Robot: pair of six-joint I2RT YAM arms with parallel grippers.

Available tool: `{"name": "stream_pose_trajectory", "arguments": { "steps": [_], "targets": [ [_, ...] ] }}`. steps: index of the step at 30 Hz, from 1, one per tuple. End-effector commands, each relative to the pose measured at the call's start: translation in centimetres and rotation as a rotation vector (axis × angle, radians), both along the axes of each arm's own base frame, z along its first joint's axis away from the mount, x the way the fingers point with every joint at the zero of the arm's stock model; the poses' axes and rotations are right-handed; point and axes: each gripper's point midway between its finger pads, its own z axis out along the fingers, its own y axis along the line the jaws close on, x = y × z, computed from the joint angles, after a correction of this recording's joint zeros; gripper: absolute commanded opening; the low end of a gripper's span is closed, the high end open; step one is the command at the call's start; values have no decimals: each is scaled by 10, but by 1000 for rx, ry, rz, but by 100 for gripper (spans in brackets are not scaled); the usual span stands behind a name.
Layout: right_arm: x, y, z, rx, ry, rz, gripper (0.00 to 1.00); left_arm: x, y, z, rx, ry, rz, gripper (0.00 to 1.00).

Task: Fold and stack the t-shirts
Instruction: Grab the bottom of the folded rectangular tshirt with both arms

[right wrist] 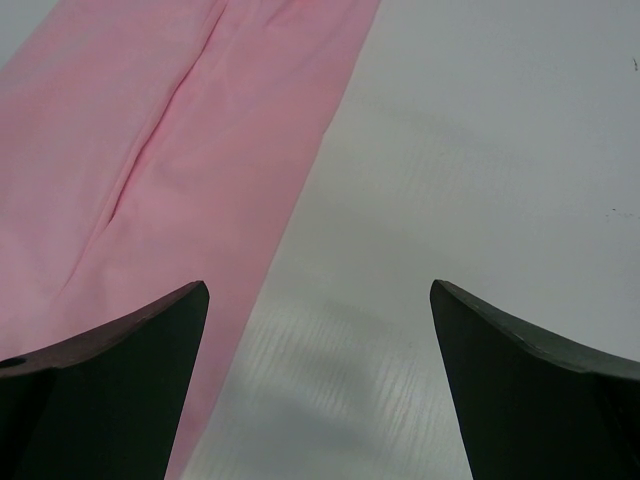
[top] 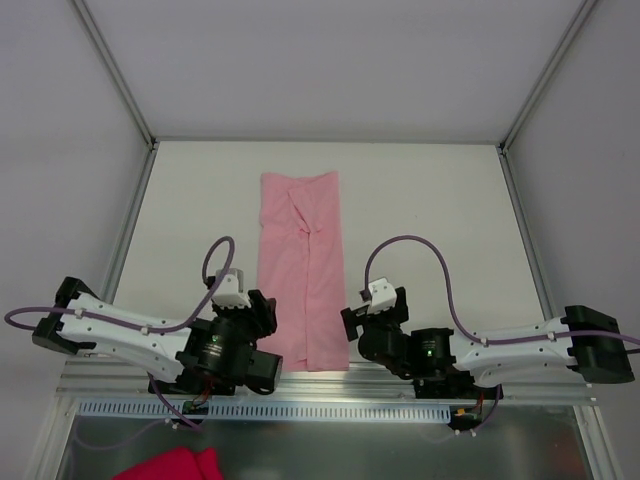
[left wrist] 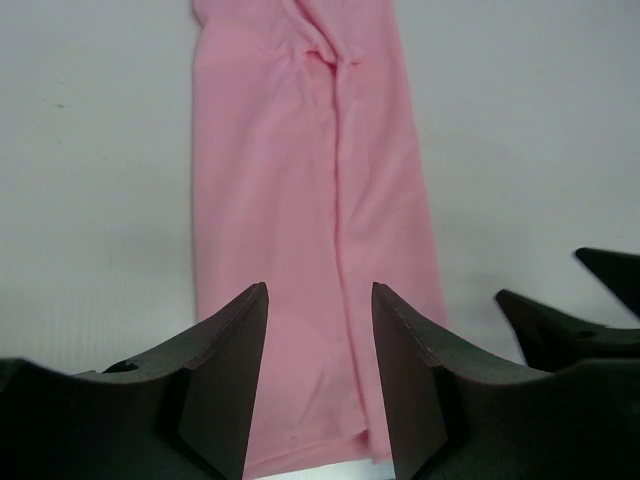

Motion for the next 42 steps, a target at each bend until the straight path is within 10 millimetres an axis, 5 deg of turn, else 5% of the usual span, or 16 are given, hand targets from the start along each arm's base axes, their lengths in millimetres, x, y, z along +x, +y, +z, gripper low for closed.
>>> {"name": "stream_pose_trajectory", "arguments": {
  "steps": [1,4,9,18,24,32,36,37,40,42],
  "targets": [
    [3,14,16,57,-15,-4,100,10,18,47,90,-66,-29,46],
    [2,16,15,62,-17,5,100,4,6,54,168,-56,-65,41],
    [2,15,17,63,-21,14,100,-19,-15,15,126,-36,-82,40],
    [-1,21,13,63,-9,43,100,-45,-16,-53,-45,-54,-62,39],
    [-2,30,14,48,-1,58,100,-50,-25,-41,-228,-40,-168,40],
    [-1,29,16,47,-6,57,100,-43,-21,-53,-464,-33,-250,44],
    [-2,31,15,44,-4,62,100,-45,-23,-52,-741,33,-284,46],
    [-2,32,15,47,-4,63,100,-49,-25,-53,-546,-37,-358,46],
    [-2,33,15,44,-3,63,100,-63,-46,-19,-640,-18,-379,46],
    [-2,34,14,41,-2,63,100,-59,-41,-13,-538,-77,-403,46]
  ]
}}
